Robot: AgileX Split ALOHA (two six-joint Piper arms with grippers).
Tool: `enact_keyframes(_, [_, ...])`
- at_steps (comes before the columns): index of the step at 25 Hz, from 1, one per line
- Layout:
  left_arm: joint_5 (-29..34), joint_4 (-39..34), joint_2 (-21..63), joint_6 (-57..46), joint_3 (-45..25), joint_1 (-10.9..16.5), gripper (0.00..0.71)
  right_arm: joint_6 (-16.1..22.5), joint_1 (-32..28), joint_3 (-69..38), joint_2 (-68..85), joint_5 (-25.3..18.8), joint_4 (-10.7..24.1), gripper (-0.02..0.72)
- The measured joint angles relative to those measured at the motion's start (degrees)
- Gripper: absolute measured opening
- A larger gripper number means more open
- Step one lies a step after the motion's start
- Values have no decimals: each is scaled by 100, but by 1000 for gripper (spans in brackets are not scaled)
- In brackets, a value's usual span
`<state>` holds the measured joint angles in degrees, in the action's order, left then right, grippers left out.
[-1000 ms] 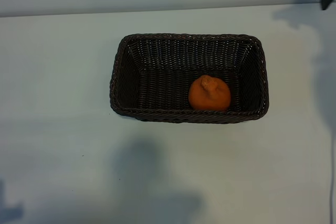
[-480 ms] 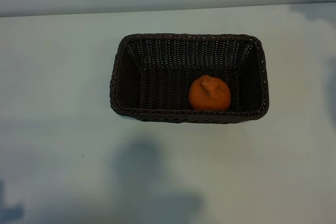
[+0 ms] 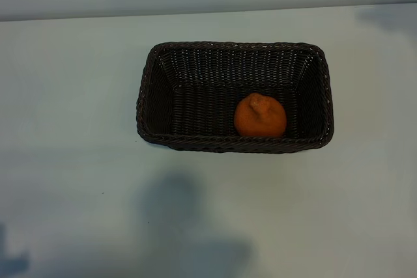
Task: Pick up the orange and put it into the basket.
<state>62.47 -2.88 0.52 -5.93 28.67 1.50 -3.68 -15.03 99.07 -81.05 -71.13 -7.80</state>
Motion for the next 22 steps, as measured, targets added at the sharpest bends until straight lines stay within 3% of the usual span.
enact_keyframes(12, [0, 0, 0, 0, 0, 0, 563, -6, 228, -1863, 3834, 135, 146, 504])
enact_keyframes(16, [0, 0, 0, 0, 0, 0, 563, 126, 336, -2752, 5186, 506, 288, 502])
enact_keyframes(22, [0, 0, 0, 0, 0, 0, 563, 326, 478, -4169, 7016, 1528, 694, 502])
